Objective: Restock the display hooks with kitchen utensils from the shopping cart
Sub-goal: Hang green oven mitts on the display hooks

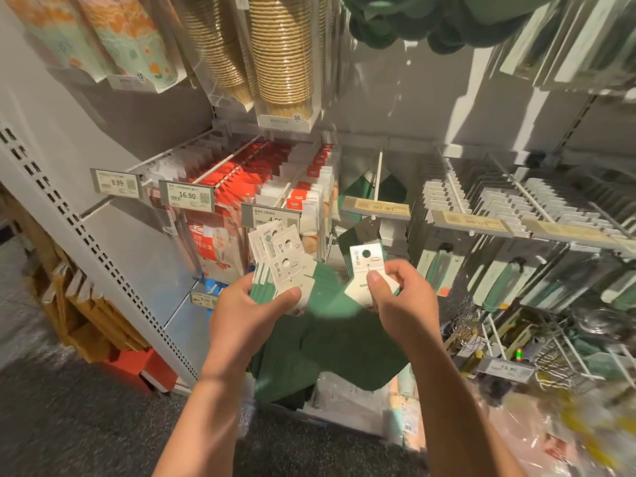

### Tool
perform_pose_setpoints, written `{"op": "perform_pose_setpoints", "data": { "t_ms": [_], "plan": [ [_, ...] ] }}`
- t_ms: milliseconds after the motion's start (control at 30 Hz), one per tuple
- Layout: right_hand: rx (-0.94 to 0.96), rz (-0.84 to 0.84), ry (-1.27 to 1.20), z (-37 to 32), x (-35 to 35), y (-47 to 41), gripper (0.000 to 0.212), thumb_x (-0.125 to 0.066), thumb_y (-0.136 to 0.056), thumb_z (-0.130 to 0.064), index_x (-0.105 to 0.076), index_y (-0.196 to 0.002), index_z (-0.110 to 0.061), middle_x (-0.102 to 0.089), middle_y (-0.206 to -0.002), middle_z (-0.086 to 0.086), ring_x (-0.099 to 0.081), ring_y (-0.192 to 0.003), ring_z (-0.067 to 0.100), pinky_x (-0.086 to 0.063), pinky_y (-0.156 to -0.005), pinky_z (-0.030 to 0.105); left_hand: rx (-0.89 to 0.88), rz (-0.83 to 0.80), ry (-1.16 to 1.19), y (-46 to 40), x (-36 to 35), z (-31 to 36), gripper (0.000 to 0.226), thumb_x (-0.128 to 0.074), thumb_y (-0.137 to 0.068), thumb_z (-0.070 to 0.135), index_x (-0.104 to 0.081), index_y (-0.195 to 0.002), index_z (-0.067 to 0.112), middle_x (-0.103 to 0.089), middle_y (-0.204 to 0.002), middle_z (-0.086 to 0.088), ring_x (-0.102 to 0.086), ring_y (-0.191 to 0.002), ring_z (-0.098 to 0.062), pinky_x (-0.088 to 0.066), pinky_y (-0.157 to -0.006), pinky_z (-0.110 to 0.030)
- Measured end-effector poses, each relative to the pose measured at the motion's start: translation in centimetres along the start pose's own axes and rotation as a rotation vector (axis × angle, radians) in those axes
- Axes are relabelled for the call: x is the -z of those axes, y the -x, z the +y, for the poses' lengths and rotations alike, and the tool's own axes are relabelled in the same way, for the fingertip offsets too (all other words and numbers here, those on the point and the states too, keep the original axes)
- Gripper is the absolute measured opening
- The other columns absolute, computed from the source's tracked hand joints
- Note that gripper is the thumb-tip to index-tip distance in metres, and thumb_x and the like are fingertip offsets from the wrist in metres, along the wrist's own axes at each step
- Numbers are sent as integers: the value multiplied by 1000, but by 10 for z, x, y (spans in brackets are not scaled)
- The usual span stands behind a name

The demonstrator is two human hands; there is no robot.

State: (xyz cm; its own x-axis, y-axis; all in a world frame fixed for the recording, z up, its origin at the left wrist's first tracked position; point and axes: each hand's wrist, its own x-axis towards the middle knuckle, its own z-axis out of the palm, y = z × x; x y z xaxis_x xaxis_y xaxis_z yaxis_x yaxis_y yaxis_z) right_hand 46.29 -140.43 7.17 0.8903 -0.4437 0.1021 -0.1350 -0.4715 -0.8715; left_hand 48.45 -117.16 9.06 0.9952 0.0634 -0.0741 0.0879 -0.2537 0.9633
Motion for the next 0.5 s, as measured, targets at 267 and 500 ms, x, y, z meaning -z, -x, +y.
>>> {"op": "perform_pose_setpoints", "data": {
  "t_ms": [267,500],
  "plan": [
    [78,126,123,-8,1,-35,15,-57,-99,-49,-59,-106,-36,-69,-98,-10,-61,-103,33,-51,-94,49,-32,-24,-187,8,9,15,36,-82,-63,59,-77,-95,44,-77,-86,25,-73,-83,-2,-61,-81,-45],
    [61,175,139,-8,-7,-57,31,-59,-101,-45,-66,-118,-20,-74,-115,3,-64,-108,33,-51,-92,45,-23,-48,-89,5,19,21,33,-91,-68,40,-81,-99,31,-80,-93,17,-76,-90,-6,-60,-90,-48]
  ]
}}
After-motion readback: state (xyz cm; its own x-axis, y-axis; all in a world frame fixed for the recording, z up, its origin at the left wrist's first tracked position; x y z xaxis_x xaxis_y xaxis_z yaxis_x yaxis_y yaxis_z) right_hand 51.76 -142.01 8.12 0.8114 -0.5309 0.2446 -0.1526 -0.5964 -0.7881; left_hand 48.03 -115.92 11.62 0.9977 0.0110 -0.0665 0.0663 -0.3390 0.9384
